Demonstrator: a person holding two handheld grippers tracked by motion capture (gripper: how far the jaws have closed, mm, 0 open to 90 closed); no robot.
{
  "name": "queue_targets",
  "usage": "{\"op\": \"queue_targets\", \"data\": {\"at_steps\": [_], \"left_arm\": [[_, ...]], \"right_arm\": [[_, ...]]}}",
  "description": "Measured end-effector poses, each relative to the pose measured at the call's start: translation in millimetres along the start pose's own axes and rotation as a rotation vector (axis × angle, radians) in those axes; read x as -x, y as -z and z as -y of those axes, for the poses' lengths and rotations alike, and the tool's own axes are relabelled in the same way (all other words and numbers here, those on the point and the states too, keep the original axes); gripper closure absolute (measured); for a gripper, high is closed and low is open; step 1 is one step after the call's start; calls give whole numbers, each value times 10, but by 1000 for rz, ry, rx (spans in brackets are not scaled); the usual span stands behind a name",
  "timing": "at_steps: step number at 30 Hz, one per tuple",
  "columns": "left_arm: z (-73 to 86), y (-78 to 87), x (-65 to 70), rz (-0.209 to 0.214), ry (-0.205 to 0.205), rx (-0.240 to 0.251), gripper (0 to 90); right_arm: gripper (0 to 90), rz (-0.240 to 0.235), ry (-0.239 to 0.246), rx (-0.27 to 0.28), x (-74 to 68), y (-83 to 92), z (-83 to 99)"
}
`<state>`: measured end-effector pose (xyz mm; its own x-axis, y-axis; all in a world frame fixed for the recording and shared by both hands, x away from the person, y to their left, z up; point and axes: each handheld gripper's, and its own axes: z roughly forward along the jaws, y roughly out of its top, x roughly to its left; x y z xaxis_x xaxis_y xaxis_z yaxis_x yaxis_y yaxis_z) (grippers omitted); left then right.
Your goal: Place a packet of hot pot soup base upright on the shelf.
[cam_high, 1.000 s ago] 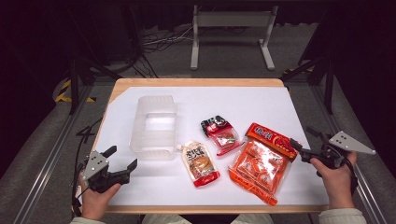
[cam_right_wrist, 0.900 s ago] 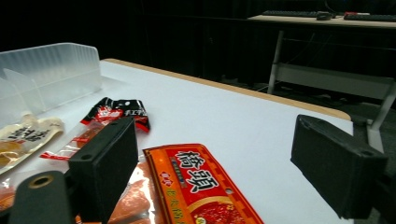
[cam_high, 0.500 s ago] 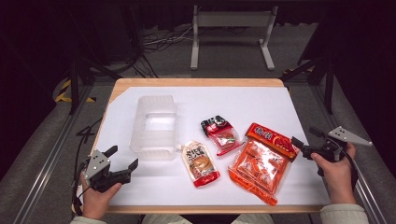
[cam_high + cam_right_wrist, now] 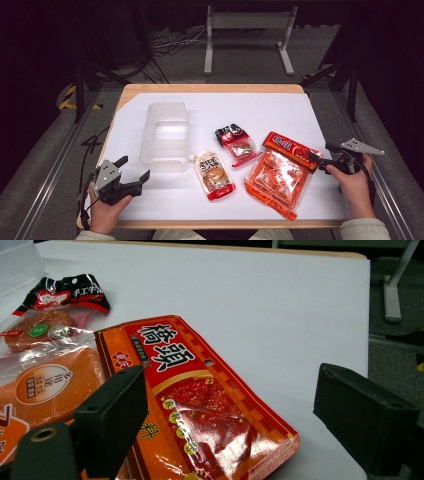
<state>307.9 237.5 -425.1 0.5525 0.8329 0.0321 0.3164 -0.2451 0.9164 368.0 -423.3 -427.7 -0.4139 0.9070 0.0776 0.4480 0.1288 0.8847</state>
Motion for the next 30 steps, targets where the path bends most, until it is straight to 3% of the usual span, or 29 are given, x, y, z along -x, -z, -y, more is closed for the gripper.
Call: {"op": "queue_targets", "data": {"at_steps": [2, 3, 6, 12, 21, 30], "left_arm": [[-2, -2, 4, -1, -8, 2, 130], [-2, -1, 5, 1, -9, -1, 129], [2, -11, 6, 3, -8, -5, 125], [2, -13, 6, 6, -8, -5, 123], [9, -12, -9, -1, 0, -9, 121], [6, -3, -4, -26, -6, -7, 129]], "right_arm": [[130, 5, -20, -30, 5, -26, 15], [120, -15, -29, -49, 4, -45, 25], [108, -13, -25, -61, 0, -60, 31], [77, -23, -80, -102, 19, -93, 56], [73, -57, -107, -139, 28, -135, 64], [106, -73, -134, -140, 10, -150, 58]]}}
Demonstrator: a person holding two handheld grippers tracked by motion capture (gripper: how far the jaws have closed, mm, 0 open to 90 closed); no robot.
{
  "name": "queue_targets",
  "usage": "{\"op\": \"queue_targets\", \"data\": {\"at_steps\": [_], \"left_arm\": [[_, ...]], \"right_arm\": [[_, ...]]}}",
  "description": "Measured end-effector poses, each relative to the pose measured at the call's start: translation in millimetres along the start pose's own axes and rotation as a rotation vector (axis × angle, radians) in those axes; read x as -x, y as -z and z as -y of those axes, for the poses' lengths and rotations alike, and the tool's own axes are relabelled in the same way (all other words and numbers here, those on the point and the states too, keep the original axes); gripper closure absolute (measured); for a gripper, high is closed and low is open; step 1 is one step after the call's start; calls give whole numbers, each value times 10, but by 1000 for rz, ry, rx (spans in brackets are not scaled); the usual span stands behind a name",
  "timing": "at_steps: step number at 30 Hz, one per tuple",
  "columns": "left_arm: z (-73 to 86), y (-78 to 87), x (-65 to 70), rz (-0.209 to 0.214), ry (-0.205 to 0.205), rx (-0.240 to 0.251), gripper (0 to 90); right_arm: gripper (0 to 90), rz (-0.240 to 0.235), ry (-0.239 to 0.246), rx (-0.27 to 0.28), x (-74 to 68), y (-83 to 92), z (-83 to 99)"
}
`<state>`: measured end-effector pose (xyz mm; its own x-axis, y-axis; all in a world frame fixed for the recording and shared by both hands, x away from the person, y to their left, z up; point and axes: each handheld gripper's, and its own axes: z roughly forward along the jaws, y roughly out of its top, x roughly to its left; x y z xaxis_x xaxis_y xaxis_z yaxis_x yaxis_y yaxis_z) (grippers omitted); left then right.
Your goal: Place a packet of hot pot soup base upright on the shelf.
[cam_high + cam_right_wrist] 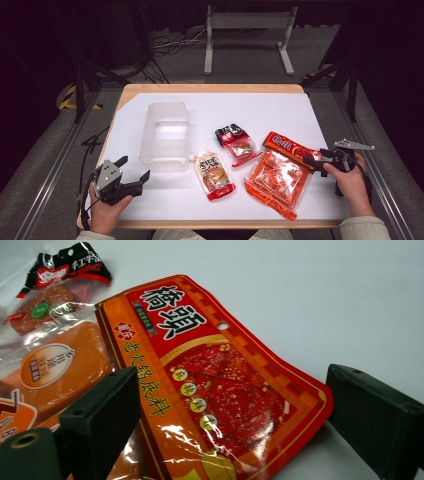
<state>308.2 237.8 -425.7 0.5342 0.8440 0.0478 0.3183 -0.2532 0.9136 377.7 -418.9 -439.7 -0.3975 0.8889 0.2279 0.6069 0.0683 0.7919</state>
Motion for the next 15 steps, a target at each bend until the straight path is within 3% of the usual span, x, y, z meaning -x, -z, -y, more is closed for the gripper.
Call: {"op": "queue_targets", "data": {"at_steps": [5, 7, 8, 12, 15], "left_arm": [[-1, 3, -7, -10, 2, 5, 124], [1, 4, -10, -12, 3, 4, 124], [0, 5, -9, -14, 5, 6, 124], [-2, 9, -8, -19, 8, 10, 123], [-1, 6, -7, -19, 7, 8, 123]], "right_arm": [[154, -37, 7, 22, -36, 32, -27], [164, -67, 8, 35, -49, 40, -35], [163, -105, 19, 47, -59, 33, -34], [189, -124, 57, 33, -66, -14, -17], [212, -136, 51, 30, -74, -34, -10]]}}
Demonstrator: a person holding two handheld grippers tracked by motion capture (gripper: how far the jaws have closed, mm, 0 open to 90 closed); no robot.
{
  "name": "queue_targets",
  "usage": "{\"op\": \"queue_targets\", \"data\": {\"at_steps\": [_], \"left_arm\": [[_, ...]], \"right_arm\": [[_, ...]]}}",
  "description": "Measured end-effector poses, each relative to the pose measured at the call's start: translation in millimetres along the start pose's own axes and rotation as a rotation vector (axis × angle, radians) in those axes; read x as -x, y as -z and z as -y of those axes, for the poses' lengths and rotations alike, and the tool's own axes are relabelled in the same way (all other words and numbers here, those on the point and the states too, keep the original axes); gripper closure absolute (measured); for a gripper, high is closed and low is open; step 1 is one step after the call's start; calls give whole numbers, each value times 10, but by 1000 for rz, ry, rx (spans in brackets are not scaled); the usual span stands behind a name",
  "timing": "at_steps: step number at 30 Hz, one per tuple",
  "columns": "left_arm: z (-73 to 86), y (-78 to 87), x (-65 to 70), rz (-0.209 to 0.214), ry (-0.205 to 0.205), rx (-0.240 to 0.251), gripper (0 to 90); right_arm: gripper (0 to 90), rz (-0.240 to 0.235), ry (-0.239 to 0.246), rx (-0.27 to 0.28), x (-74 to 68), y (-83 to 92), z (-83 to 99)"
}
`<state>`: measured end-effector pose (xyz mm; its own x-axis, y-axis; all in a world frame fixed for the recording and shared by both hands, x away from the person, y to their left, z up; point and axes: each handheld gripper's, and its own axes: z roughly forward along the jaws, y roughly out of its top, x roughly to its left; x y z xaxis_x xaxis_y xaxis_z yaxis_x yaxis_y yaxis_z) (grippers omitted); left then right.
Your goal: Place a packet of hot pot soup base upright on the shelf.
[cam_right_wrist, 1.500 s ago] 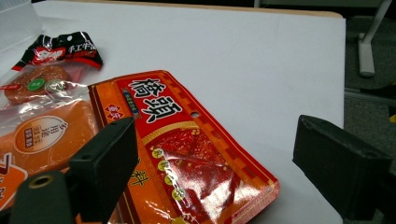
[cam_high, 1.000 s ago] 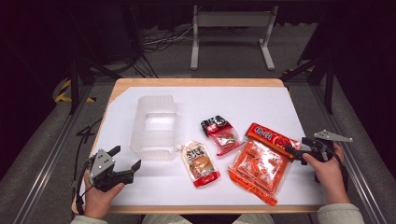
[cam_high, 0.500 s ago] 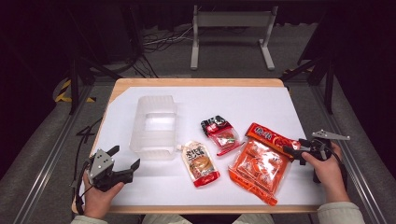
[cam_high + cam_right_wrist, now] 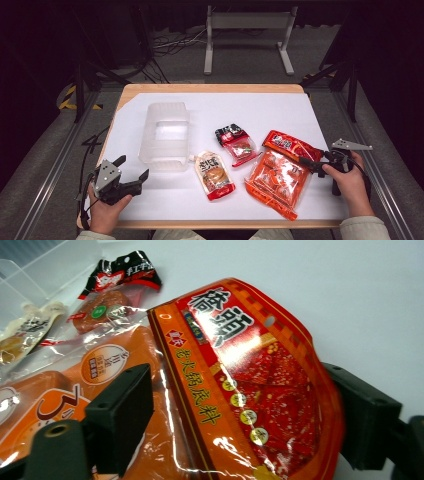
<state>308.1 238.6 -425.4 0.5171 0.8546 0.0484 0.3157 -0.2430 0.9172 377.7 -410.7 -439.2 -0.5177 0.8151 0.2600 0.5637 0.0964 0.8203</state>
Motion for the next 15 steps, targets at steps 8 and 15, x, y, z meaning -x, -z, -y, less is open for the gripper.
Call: {"op": "queue_targets", "data": {"at_steps": [8, 15], "left_arm": [[-1, -5, 4, 0, -4, -4, 123], [-2, -4, 8, -3, -5, -3, 123]], "right_arm": [[456, 59, 29, -23, 0, 8, 2], [703, 110, 34, -82, 0, -43, -5]]}}
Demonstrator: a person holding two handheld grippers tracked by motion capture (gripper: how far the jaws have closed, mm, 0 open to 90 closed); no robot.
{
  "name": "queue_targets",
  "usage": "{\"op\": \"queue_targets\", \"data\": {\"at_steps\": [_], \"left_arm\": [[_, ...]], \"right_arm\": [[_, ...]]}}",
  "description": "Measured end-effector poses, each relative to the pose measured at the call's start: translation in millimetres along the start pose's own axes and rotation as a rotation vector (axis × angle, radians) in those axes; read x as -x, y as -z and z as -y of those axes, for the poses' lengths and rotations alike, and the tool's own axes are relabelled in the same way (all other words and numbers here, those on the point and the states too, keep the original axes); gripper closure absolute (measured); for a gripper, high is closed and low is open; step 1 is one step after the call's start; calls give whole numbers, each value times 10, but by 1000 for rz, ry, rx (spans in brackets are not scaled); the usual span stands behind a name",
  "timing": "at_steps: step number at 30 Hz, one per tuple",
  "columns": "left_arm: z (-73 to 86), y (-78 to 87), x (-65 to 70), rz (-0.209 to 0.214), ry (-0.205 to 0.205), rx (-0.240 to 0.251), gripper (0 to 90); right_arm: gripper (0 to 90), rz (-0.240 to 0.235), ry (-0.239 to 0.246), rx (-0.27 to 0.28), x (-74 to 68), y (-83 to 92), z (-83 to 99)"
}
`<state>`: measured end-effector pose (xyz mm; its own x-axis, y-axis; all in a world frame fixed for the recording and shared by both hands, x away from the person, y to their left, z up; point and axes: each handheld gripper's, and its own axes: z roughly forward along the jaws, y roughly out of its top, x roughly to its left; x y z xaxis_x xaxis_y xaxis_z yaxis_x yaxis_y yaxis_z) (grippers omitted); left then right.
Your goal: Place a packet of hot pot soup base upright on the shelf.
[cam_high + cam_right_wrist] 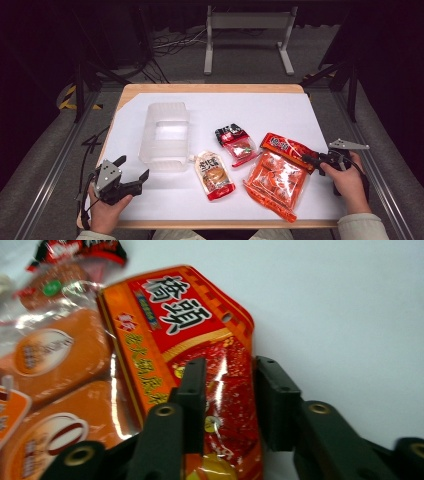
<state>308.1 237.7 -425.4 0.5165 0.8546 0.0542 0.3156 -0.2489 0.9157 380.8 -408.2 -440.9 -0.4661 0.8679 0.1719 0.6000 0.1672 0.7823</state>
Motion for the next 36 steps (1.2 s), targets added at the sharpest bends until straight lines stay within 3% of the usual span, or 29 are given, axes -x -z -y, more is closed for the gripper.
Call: {"op": "queue_targets", "data": {"at_steps": [4, 8, 11, 12, 13, 14, 16, 20, 22, 26, 27, 28, 35, 36], "left_arm": [[3, 9, -4, -2, 3, 3, 123], [8, 16, -8, -2, 7, 0, 124], [8, 15, -8, -2, 8, 0, 123], [8, 15, -8, -2, 8, 0, 124], [7, 12, -9, -3, 6, 0, 124], [6, 9, -8, -1, 4, 0, 123], [3, 4, -2, 0, 1, -1, 123], [1, 1, 2, 2, -3, -2, 123], [3, 1, -1, 2, 1, -3, 123], [7, 6, -5, 1, 3, -2, 123], [8, 6, -5, 1, 2, -3, 123], [8, 6, -5, 1, 2, -3, 124], [4, 18, -1, 3, 9, 1, 124], [-7, 30, -10, 23, 19, 1, 139]], "right_arm": [[793, 18, 18, -43, -27, -41, -17], [840, -10, -7, -2, 13, 27, -20], [766, -139, -32, 24, 24, 101, -39], [766, -139, -32, 24, 24, 101, -39], [733, -213, -48, 33, 16, 121, -42], [704, -252, -42, 28, 1, 115, -43], [673, -260, -25, 13, -28, 74, -39], [633, -218, 39, -47, -123, -56, -37], [641, -203, 50, -52, -156, -102, -39], [771, -173, 52, -48, -142, -130, -44], [846, -165, 49, -45, -137, -131, -45], [869, -136, 65, -48, -140, -127, -51], [900, -86, 91, -35, -184, -81, -109], [900, -82, 81, -20, -184, -53, -118]]}}
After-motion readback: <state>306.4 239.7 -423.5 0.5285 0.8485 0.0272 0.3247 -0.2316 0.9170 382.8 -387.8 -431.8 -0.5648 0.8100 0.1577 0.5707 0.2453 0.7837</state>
